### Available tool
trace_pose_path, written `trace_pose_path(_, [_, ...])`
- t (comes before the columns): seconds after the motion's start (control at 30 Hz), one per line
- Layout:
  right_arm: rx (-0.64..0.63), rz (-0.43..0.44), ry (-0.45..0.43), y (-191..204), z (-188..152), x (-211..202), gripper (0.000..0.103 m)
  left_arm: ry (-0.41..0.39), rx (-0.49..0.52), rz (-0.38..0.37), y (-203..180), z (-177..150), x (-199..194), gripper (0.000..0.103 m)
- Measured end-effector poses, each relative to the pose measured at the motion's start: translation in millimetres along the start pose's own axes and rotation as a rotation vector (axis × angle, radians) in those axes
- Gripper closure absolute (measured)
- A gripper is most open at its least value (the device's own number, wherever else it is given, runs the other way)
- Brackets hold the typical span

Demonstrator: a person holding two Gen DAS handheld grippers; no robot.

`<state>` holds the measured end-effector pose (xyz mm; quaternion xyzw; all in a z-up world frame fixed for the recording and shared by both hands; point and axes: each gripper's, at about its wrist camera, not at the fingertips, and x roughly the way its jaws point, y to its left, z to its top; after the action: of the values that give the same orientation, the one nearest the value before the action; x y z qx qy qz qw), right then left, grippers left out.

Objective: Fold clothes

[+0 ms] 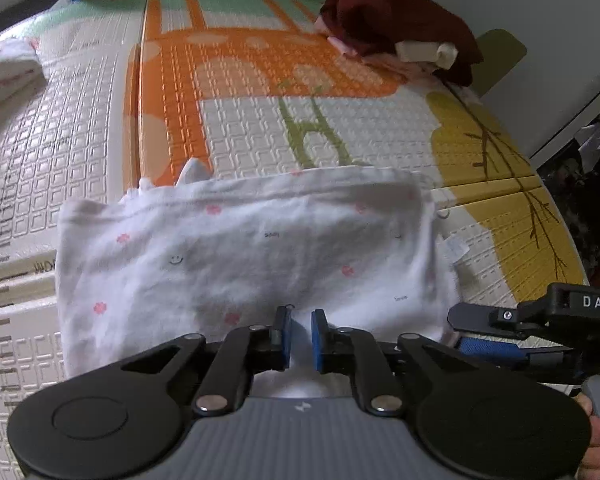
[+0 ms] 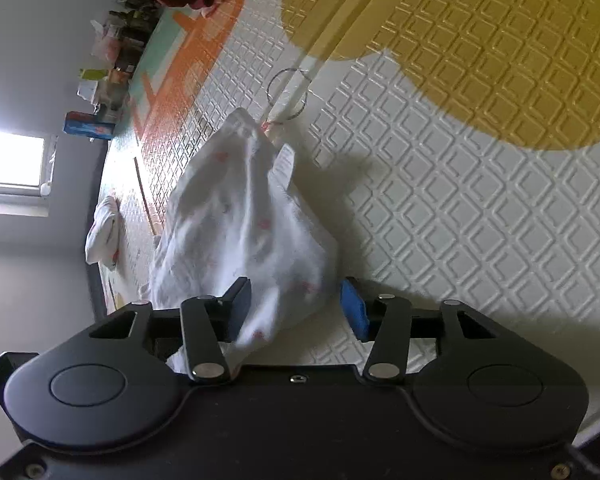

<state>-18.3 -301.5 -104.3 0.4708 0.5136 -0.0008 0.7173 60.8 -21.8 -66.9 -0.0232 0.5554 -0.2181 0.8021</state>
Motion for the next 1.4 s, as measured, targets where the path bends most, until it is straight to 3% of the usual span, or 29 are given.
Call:
trace_pose_path(0.2, [-0.005, -0.009, -0.019, 14, 1, 11, 0.050, 0.015, -0.012, -0.006, 4, 2, 5, 0.092])
trace_pose_path(0.27, [-0.004, -0.002, -0.020, 17, 1, 14, 0.071, 0.016, -0.015, -0.009, 5, 3, 6, 0.092])
trace_pose_path(0.37, [0.024, 0.021, -0.030, 19, 1, 17, 0.083, 0.017, -0.015, -0.010, 6, 3, 6, 0.093])
trace_pose_path(0.47, [0.008, 0.050, -0.052, 25, 2, 14, 0.086, 0.015, -0.016, -0.011, 8, 3, 6, 0.094])
trace_pose_path(0.67, [-0.090, 0.108, -0.063, 57, 4, 5, 0.089, 0.004, -0.035, -0.024, 11, 2, 5, 0.094])
trace_pose_path(0.87, [-0.243, 0.115, -0.060, 99, -4, 4, 0.089, -0.047, -0.152, -0.076, 27, 3, -12, 0.093])
trace_pose_path(0.93, [-0.284, 0.112, -0.061, 108, -6, 3, 0.089, -0.085, -0.164, -0.061, 31, 1, -26, 0.092])
trace_pose_path(1.07, [-0.367, 0.100, -0.068, 124, -12, -2, 0.090, -0.150, -0.218, 0.046, 49, -10, -53, 0.092])
trace_pose_path(1.23, [-0.471, 0.079, -0.070, 144, -20, -4, 0.090, -0.105, -0.354, 0.118, 84, -27, -62, 0.091])
trace_pose_path(1.4, [-0.539, 0.084, -0.048, 159, -29, -1, 0.091, -0.076, -0.429, 0.106, 100, -44, -59, 0.091])
